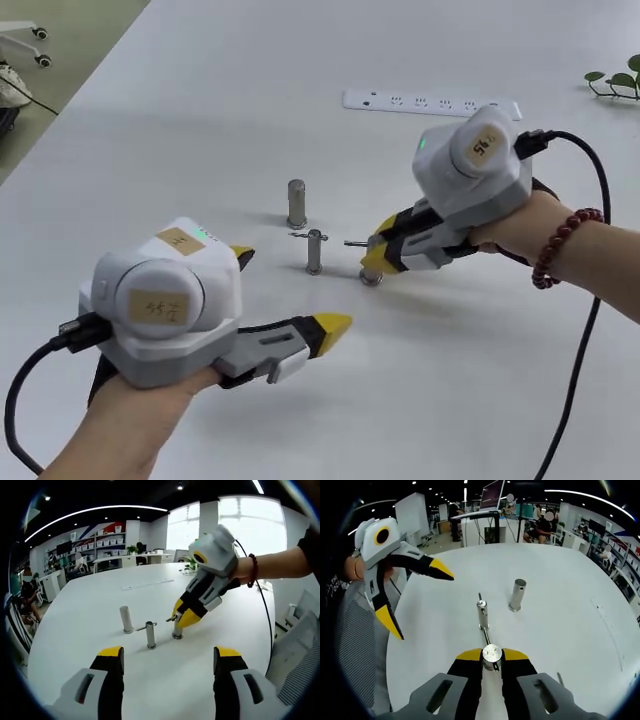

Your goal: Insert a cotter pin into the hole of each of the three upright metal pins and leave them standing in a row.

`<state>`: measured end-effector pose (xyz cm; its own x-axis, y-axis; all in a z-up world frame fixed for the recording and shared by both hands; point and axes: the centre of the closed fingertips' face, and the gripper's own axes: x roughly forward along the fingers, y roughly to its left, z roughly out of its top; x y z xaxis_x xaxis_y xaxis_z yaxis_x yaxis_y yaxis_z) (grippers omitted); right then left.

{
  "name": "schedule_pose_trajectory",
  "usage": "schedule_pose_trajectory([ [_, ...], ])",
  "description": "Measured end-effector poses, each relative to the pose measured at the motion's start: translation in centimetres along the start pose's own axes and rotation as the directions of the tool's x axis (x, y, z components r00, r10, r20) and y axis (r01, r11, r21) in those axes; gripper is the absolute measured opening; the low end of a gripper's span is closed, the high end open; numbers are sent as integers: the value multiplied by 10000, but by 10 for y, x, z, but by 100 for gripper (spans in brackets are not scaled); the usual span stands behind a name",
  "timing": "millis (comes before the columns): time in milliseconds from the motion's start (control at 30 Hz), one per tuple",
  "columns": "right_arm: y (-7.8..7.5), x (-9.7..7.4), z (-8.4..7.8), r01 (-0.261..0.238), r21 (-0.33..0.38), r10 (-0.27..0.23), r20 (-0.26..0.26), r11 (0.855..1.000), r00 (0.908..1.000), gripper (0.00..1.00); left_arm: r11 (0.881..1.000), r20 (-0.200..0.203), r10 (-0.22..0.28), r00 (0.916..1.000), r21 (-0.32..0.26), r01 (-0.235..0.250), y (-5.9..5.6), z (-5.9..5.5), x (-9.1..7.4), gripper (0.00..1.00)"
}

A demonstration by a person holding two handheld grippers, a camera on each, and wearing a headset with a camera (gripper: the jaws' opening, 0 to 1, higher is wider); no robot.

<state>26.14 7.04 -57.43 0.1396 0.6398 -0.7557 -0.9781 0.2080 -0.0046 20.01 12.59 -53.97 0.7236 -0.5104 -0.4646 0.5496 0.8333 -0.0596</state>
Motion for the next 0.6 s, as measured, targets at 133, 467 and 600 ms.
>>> schedule_pose_trajectory([
  [133,-8,2,-2,-17,42,17,-13,10000,10000,8,10000,-2,-27,10000,2,27,0,0,0,73],
  [467,-3,1,0,-110,25,110,4,9999,9999,9,9999,-72,-100,9999,12,100,-3,-2,2,73],
  [600,-3,1,0,-109,139,108,43,9998,9999,9,9999,-64,-107,9999,7,107,-3,-2,2,73],
])
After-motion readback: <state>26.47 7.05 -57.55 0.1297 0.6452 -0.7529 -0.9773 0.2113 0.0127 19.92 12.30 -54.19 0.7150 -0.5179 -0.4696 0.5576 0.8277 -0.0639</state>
